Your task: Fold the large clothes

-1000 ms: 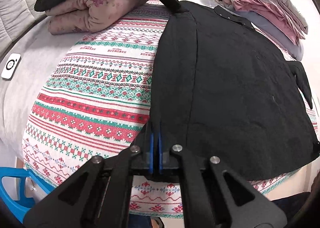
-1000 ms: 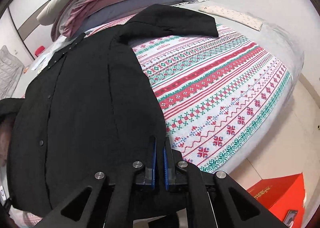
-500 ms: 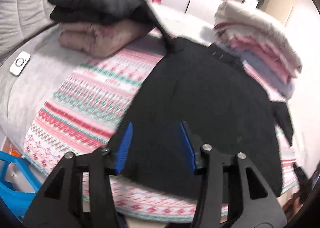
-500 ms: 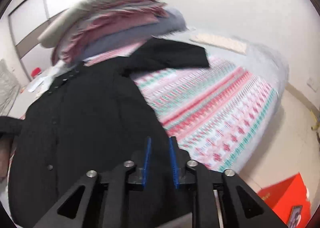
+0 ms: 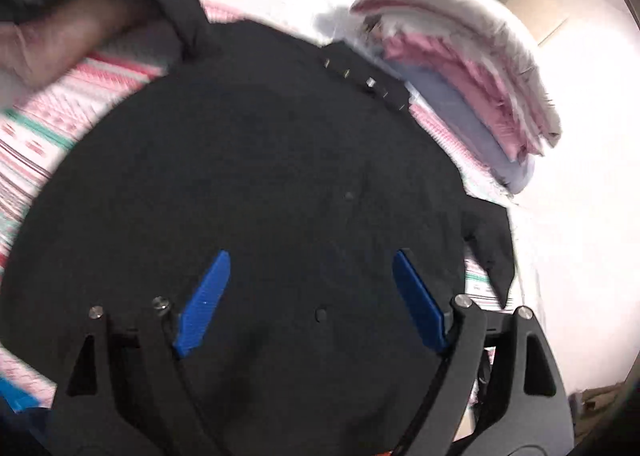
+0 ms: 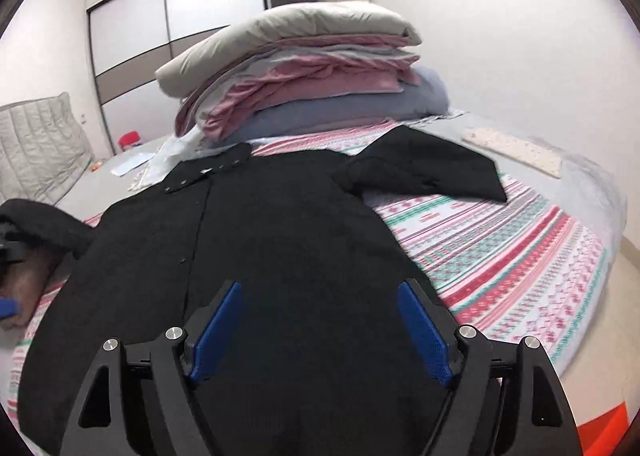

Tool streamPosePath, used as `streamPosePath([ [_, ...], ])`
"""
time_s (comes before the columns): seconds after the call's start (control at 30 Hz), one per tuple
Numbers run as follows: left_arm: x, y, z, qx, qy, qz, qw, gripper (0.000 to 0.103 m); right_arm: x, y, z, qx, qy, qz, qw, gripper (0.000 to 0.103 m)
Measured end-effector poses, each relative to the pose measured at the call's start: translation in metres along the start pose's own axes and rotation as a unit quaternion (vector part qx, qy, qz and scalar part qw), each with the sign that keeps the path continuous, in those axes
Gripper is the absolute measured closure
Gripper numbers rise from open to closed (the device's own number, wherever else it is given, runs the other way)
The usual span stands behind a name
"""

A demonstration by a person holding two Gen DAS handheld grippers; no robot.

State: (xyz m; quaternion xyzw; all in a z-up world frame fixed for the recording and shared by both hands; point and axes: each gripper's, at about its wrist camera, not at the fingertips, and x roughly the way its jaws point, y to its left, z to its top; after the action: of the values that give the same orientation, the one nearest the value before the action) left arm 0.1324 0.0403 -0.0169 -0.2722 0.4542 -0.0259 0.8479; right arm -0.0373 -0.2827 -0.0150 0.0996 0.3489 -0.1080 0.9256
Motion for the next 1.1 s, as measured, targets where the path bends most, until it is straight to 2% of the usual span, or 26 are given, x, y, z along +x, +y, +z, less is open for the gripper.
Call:
streamPosePath([
  [0.07, 0.039, 0.004, -0.007, 0.028, 0.028, 0.030, 0.9988, 0.019, 0.016, -0.009, 0.001, 0.026, 0.036, 0.033, 0.998, 0.022],
  [0.13, 0.060, 0.013, -0.008, 0.029, 0.044, 0.049, 0.9974, 0.019, 0.027, -0.018, 0.001, 0.052, 0.053, 0.041, 0.996, 0.022],
  [0.2, 0.069, 0.020, -0.003, 0.020, 0.035, 0.070, 0.9968, 0.019, 0.036, -0.030, 0.003, 0.075, 0.054, 0.035, 0.995, 0.022],
  [0.3, 0.079, 0.018, 0.000, 0.052, 0.022, 0.098, 0.9936, 0.019, 0.046, -0.050, 0.010, 0.089, 0.048, 0.035, 0.994, 0.022],
  [0.37, 0.086, 0.019, 0.002, 0.078, 0.034, 0.114, 0.9899, 0.019, 0.054, -0.076, 0.016, 0.121, 0.049, 0.037, 0.991, 0.022],
  [0.43, 0.086, 0.018, 0.002, 0.095, 0.032, 0.117, 0.9880, 0.019, 0.061, -0.114, 0.020, 0.194, 0.050, 0.069, 0.977, 0.022],
  [0.47, 0.083, 0.017, 0.002, 0.103, 0.024, 0.121, 0.9870, 0.019, 0.067, -0.145, 0.023, 0.255, 0.048, 0.087, 0.962, 0.022],
  [0.5, 0.080, 0.019, 0.000, 0.107, 0.018, 0.124, 0.9863, 0.019, 0.071, -0.163, 0.025, 0.286, 0.046, 0.088, 0.953, 0.022],
  [0.6, 0.081, 0.017, 0.004, 0.122, 0.002, 0.141, 0.9825, 0.019, 0.094, -0.218, 0.045, 0.349, 0.042, 0.076, 0.933, 0.022],
  [0.67, 0.087, 0.019, 0.002, 0.136, 0.017, 0.147, 0.9795, 0.019, 0.120, -0.245, 0.067, 0.356, 0.033, 0.080, 0.930, 0.022],
  [0.77, 0.095, 0.024, 0.006, 0.139, 0.037, 0.147, 0.9787, 0.019, 0.166, -0.279, 0.091, 0.379, 0.052, 0.039, 0.923, 0.022],
  [0.83, 0.098, 0.023, 0.010, 0.135, 0.033, 0.147, 0.9793, 0.019, 0.200, -0.302, 0.103, 0.407, 0.066, 0.033, 0.910, 0.023],
  [0.97, 0.093, 0.027, 0.016, 0.137, 0.014, 0.165, 0.9766, 0.019, 0.243, -0.338, 0.113, 0.452, 0.067, -0.010, 0.890, 0.026],
  [1.03, 0.093, 0.030, 0.019, 0.135, 0.008, 0.178, 0.9746, 0.019, 0.252, -0.345, 0.116, 0.463, 0.042, -0.024, 0.885, 0.032],
  [1.1, 0.096, 0.033, 0.019, 0.133, 0.011, 0.185, 0.9737, 0.019, 0.257, -0.347, 0.122, 0.461, 0.024, -0.042, 0.886, 0.034],
])
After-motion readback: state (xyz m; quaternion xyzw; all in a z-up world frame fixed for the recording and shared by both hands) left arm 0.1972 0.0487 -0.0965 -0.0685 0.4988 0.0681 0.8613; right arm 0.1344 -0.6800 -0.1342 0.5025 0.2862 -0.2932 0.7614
